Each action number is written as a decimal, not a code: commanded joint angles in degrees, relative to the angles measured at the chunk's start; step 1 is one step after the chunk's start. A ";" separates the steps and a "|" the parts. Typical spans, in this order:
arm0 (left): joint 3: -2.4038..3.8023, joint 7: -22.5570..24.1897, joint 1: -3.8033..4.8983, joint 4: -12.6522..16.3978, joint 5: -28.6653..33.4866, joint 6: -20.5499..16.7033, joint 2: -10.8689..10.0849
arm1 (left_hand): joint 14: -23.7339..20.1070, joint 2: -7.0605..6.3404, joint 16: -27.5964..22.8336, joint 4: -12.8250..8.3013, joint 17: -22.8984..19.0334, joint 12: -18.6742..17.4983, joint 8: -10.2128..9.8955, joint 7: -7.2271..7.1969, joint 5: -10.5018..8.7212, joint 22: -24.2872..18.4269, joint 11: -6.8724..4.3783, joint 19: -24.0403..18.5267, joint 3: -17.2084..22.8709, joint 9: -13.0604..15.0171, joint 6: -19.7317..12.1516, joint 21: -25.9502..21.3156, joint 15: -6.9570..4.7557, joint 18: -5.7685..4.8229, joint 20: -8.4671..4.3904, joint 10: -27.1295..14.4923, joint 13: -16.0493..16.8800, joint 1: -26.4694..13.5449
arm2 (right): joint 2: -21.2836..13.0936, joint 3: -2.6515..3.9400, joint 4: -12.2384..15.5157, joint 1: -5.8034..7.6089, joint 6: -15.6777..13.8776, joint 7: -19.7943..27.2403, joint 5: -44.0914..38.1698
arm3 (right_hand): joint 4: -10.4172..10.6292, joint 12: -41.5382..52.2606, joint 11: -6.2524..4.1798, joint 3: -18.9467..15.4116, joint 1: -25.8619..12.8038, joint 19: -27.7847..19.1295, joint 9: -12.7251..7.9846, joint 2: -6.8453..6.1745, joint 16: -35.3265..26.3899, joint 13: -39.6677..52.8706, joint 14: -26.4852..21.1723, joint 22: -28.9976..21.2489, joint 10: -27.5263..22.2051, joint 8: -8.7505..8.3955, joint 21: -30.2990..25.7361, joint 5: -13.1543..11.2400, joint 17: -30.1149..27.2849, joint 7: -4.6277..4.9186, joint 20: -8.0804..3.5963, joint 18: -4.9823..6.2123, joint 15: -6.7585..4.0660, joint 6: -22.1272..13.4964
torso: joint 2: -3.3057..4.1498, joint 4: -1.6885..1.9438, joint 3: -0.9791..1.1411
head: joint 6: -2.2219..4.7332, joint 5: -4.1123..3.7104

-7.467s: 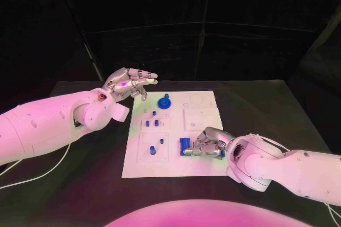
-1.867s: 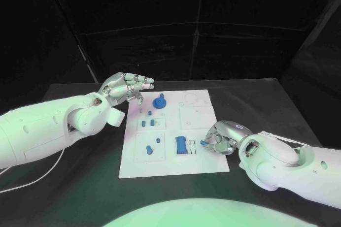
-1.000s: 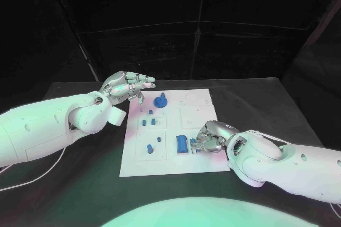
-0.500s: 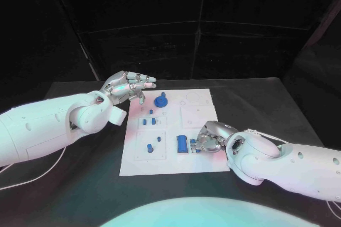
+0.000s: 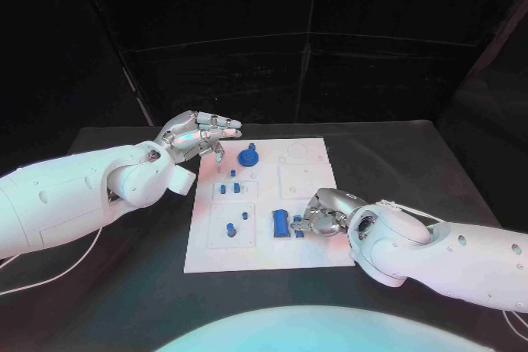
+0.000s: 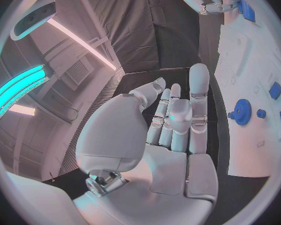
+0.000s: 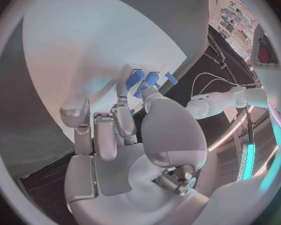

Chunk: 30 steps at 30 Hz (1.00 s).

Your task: Assemble the parts on the task board

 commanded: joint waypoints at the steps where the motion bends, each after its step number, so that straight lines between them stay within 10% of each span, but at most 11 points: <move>1: 0.04 -0.08 0.09 0.10 0.19 0.82 0.00 | -0.21 0.29 0.18 0.07 -0.06 0.39 0.36 0.01 0.14 -0.06 0.02 0.03 -0.11 0.06 -0.34 -0.24 0.01 0.45 0.30 -0.28 -0.05 -0.08 | 0.04 0.01 0.18 0.05 -0.72 0.36 0.25 | 1.40 -0.10 0.23 -1.91 -0.66 -0.03 0.15 0.39 -0.09 0.09 4.78 -0.11 0.08 -0.22 -0.28 -2.18 8.83 0.25 -0.04 -0.23 -0.27 -0.19 | -0.02 0.00 -0.01 | -0.03 0.03; 9: 0.04 -0.12 0.09 0.08 0.19 0.88 -0.02 | -0.21 0.29 0.18 0.07 -0.06 0.39 0.36 0.01 0.14 -0.06 0.02 0.03 -0.11 0.06 -0.34 -0.24 0.01 0.45 0.30 -0.28 -0.05 -0.08 | -0.43 0.01 0.46 0.05 -1.53 0.72 0.30 | 5.19 -0.20 0.28 -6.11 -0.32 -0.07 0.47 0.63 -0.13 0.17 4.78 -0.24 -0.01 -0.06 -0.44 -4.93 8.79 0.26 -0.02 -0.20 -0.25 -0.40 | -0.03 -0.04 0.00 | 0.03 -0.04; 30: 0.04 -0.30 0.08 -0.27 0.19 0.81 0.22 | -0.20 0.38 0.21 0.08 -0.04 0.45 0.38 0.03 0.16 -0.17 0.04 0.02 -0.05 0.05 -0.42 -0.35 0.02 0.46 0.30 -0.37 -0.06 -0.04 | -3.05 0.00 1.17 0.04 2.87 7.64 2.03 | 4.03 -0.08 0.32 -9.64 6.73 -0.16 0.93 1.03 -0.34 0.49 4.72 -0.32 0.05 0.27 -0.66 -8.20 8.52 0.33 0.03 -0.20 -0.22 -0.58 | 0.02 0.04 0.01 | 0.29 -0.10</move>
